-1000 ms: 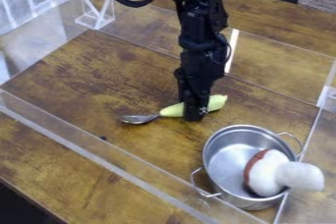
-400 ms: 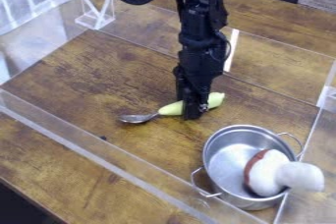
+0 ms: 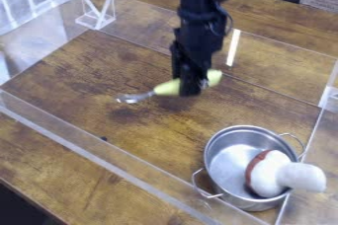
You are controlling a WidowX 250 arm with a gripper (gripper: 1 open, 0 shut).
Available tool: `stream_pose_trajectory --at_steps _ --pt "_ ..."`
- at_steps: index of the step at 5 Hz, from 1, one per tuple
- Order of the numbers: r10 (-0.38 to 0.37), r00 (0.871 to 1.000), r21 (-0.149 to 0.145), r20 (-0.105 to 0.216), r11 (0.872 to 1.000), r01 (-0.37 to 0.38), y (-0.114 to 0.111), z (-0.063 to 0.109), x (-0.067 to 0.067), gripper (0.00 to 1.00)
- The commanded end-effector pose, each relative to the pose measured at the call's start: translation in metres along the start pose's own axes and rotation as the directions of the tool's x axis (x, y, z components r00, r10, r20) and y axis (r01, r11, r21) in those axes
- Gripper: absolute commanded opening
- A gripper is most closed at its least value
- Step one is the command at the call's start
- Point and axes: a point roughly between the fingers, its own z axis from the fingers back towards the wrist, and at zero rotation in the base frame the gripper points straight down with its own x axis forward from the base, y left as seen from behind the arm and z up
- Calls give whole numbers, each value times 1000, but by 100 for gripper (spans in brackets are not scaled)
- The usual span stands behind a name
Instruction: Move the green spoon to the left
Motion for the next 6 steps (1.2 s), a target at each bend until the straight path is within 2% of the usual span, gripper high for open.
stream_pose_trajectory --at_steps 1,2,3,5,6 --pt "174 981 97 85 978 -182 48 61 -28 0" --pt "327 943 109 66 937 -333 83 52 -58 0" --pt "382 921 114 73 914 -389 98 40 -51 0" --pt "402 910 131 99 902 -413 97 57 -30 0" --pt "416 903 137 110 893 -428 101 62 -29 0"
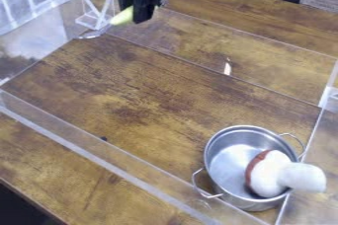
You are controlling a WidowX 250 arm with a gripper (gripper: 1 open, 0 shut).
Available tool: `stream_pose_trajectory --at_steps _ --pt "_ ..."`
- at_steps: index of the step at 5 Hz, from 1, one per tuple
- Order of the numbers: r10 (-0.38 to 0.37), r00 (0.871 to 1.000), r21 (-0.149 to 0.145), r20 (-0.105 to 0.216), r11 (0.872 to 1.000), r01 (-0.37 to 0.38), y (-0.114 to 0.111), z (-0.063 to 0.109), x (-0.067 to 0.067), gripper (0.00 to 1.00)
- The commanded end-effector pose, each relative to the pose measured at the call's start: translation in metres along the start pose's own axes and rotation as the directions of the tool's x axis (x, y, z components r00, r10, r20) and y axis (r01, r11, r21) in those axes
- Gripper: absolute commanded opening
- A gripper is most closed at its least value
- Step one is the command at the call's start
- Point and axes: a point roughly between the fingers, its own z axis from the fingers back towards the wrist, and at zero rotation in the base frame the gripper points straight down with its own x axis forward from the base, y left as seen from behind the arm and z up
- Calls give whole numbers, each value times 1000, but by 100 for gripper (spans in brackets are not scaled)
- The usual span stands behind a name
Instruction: Move the green spoon to the left
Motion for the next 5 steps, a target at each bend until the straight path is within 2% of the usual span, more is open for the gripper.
stream_pose_trajectory --at_steps 1,3,5 --pt "18 998 38 65 999 -21 8 27 6 0" --pt "140 987 57 78 988 -145 5 38 7 0" --pt "113 988 64 108 991 -120 1 40 16 0"
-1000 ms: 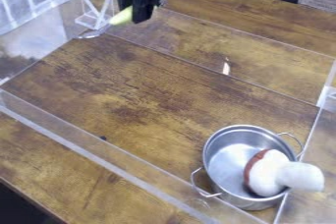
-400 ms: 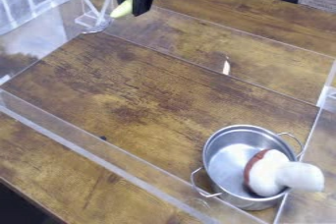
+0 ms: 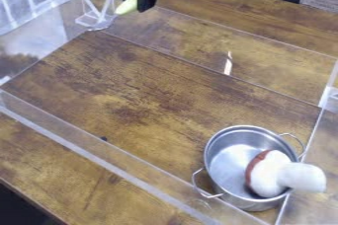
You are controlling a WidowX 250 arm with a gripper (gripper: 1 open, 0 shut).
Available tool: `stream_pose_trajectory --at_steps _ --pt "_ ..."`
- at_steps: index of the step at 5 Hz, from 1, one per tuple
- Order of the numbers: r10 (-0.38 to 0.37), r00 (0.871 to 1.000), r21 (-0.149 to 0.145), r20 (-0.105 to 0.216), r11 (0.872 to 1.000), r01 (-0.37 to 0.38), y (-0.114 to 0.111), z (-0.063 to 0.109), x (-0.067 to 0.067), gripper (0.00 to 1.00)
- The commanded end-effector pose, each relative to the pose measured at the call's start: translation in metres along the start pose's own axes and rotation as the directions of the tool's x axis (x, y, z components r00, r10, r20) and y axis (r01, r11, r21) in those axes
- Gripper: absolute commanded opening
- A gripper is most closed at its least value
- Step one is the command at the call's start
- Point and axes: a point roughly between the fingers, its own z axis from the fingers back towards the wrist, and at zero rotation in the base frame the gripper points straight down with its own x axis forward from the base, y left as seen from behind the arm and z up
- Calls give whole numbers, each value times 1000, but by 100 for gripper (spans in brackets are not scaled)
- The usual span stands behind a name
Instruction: Move the green spoon to the left
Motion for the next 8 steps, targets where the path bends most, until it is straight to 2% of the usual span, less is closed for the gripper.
stream_pose_trajectory --at_steps 1,3,5,6,7,8 --pt "-24 996 23 89 999 22 -5 25 9 0" --pt "-116 986 22 120 993 115 -7 16 1 0" --pt "-230 960 26 161 973 228 -3 23 28 0" --pt "-191 974 22 125 982 190 11 11 13 0" --pt "-4 998 30 61 1000 2 34 -1 -8 0" --pt "150 989 49 19 987 -151 52 -8 -27 0"
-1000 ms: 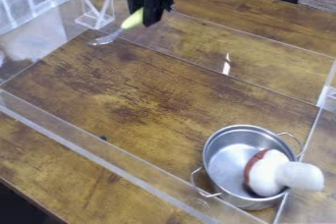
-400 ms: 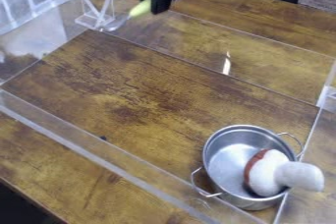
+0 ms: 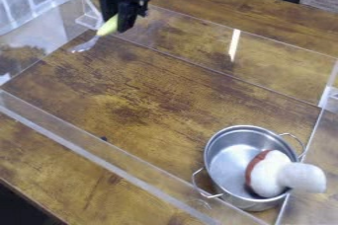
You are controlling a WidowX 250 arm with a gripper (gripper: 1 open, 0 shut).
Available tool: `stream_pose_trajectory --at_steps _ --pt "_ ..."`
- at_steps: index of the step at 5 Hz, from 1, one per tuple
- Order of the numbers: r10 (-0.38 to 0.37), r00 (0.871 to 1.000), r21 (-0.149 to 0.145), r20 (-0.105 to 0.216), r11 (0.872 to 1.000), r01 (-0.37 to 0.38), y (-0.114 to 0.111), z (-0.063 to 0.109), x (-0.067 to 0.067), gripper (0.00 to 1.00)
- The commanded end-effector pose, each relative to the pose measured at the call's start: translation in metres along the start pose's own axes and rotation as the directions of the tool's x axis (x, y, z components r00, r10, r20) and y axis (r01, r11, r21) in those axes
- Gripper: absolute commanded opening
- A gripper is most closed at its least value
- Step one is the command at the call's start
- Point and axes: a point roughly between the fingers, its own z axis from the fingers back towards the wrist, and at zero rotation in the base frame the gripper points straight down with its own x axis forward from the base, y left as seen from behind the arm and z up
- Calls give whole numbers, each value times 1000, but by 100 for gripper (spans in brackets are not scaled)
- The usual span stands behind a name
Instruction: Move the green spoon to the left
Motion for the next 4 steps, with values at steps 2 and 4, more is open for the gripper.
stream_pose_trajectory --at_steps 2,4 --pt "127 990 27 61 991 -129 29 14 -8 0" --pt "73 995 2 61 997 -73 51 -1 -12 0"
